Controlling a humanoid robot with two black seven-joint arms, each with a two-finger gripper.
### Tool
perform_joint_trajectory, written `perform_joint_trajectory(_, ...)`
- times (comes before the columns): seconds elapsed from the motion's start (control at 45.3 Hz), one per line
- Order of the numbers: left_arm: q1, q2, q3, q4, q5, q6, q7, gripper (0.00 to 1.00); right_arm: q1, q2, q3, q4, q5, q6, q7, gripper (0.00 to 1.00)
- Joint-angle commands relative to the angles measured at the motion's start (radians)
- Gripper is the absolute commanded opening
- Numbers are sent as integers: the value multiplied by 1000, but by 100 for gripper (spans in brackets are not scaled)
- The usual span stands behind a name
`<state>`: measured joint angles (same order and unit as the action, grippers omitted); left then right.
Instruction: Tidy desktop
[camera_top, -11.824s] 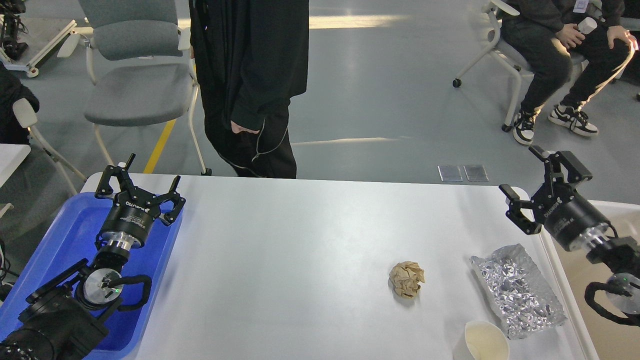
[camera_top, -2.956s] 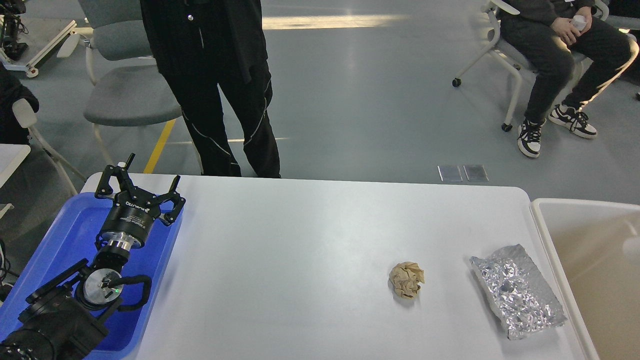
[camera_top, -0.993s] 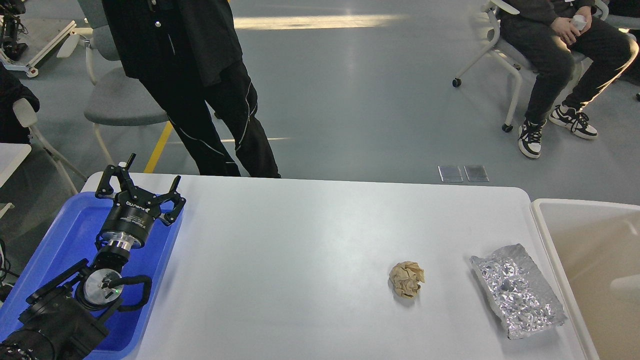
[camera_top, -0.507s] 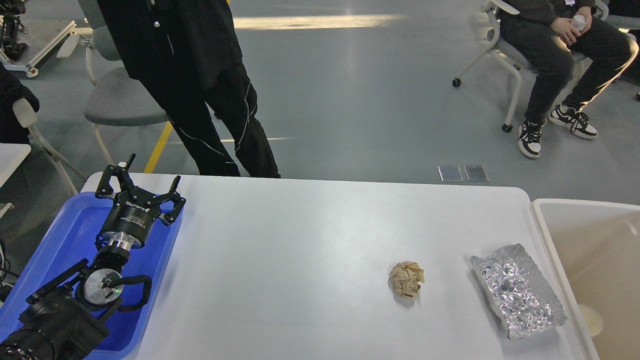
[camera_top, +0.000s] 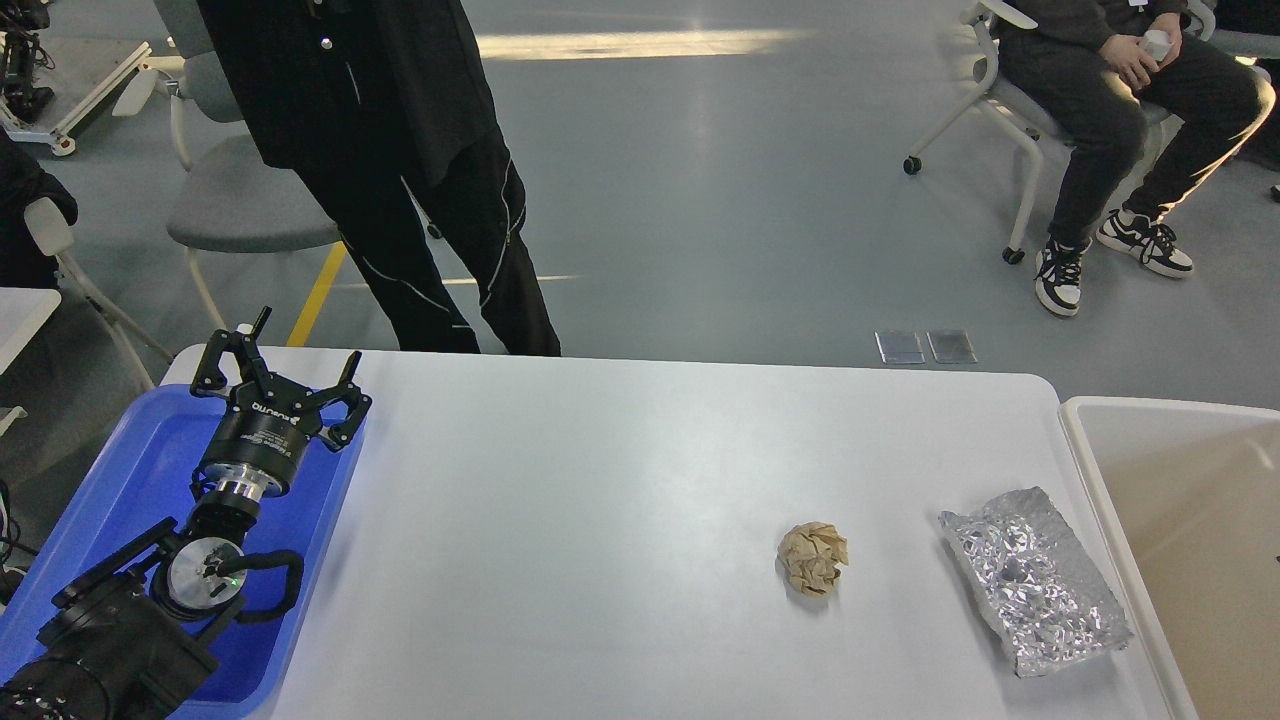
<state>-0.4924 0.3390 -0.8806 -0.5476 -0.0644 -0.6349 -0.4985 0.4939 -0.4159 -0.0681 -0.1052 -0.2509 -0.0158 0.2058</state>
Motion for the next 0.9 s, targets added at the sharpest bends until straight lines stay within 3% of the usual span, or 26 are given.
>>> perform_joint_trajectory(0.0, 0, 0, 0, 0, 0, 0, 0, 100, 92, -12, 7, -10, 2, -1, 3, 100)
perform_joint_trajectory(0.221, 0, 0, 0, 0, 0, 0, 0, 100, 150, -93, 120, 4, 123, 66, 27, 100)
perform_joint_trajectory(0.265, 0, 0, 0, 2, 0, 1, 0, 100, 156, -93, 145, 4, 151, 83, 79, 100)
perform_joint_trajectory(0.331, 0, 0, 0, 0, 0, 1, 0, 100, 169, -95, 178, 9, 182, 109, 199, 100)
perform_joint_trajectory(0.375, 0, 0, 0, 0, 0, 0, 0, 100, 175, -96, 195, 13, 196, 126, 237, 100)
perform_joint_trajectory(0.551, 0, 0, 0, 2, 0, 1, 0, 100, 195, -127, 329, 94, 275, 263, 242, 100)
perform_joint_trajectory(0.75, 0, 0, 2, 0, 1, 0, 0, 100, 198, -169, 450, 315, 278, 263, 241, 100)
perform_joint_trajectory(0.882, 0, 0, 2, 0, 0, 0, 0, 100, 175, -239, 559, 599, 275, 255, 248, 100)
